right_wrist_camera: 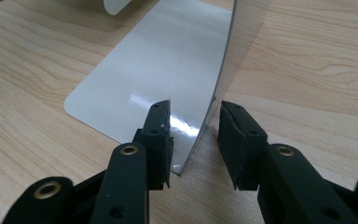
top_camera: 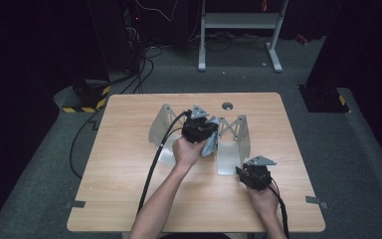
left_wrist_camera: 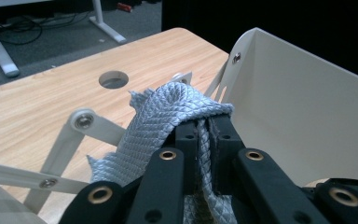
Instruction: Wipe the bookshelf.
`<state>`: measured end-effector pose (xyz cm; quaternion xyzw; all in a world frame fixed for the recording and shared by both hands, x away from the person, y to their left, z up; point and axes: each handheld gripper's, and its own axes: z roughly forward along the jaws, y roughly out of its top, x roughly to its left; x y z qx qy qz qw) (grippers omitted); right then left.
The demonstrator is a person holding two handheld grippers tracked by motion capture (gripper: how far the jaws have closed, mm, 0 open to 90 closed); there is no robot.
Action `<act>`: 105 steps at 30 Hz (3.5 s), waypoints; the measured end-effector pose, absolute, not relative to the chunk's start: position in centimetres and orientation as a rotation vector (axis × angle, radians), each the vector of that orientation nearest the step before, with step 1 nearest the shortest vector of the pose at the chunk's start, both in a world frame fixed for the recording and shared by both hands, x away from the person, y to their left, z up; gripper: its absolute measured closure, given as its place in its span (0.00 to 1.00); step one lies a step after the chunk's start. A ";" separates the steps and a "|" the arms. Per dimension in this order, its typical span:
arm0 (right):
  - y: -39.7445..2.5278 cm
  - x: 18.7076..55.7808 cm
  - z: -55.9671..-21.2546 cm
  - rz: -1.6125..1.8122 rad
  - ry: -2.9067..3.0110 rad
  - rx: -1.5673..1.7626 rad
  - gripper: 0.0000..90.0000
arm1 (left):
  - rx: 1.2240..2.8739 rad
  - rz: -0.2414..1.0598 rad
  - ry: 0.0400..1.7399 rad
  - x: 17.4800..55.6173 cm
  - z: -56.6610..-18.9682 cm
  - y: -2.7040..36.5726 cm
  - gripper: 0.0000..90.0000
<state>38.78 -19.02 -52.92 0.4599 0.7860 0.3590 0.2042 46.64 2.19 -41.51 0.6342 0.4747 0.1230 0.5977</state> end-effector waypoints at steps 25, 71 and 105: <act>-19.0 38.8 -52.9 1.003 2.193 1.282 0.72 | 1.595 0.222 1.255 47.7 -48.7 1.3 0.94; -19.1 38.8 -52.9 1.004 2.195 1.281 0.71 | 1.566 0.185 1.204 46.2 -46.9 2.0 0.93; -19.0 38.8 -52.9 1.003 2.195 1.281 0.71 | 1.681 0.169 1.230 45.6 -49.2 1.5 0.93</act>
